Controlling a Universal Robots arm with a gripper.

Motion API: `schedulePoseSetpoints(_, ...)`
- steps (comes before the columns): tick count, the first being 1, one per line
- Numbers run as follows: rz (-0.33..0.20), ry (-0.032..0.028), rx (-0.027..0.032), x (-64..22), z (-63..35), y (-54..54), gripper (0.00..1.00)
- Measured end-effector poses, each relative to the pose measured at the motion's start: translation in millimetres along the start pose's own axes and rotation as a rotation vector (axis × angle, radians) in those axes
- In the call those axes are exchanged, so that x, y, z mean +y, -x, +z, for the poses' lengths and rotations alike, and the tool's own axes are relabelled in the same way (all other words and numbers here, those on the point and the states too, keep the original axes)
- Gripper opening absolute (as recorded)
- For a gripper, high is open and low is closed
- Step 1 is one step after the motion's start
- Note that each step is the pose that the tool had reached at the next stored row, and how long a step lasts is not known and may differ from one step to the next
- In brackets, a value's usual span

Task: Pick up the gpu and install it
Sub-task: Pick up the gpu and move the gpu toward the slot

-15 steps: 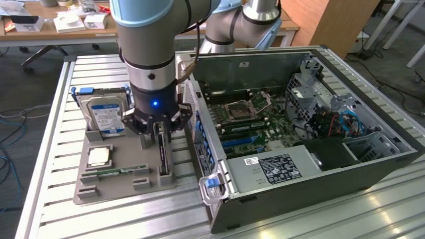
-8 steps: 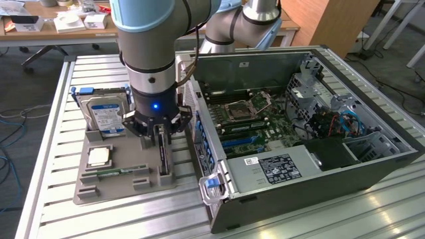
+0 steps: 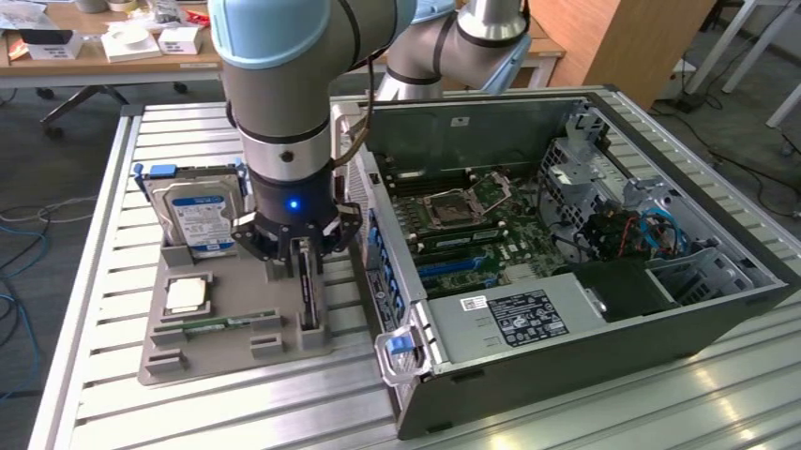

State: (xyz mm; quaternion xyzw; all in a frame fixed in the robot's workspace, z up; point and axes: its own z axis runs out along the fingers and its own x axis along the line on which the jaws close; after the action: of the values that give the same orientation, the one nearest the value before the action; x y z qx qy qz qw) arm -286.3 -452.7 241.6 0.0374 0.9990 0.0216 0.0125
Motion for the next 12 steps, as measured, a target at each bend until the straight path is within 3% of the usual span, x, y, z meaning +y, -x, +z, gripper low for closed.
schedulePoseSetpoints(12, 0.0, -0.0001, 0.0001, -0.3, 5.7, -0.2, 0.41)
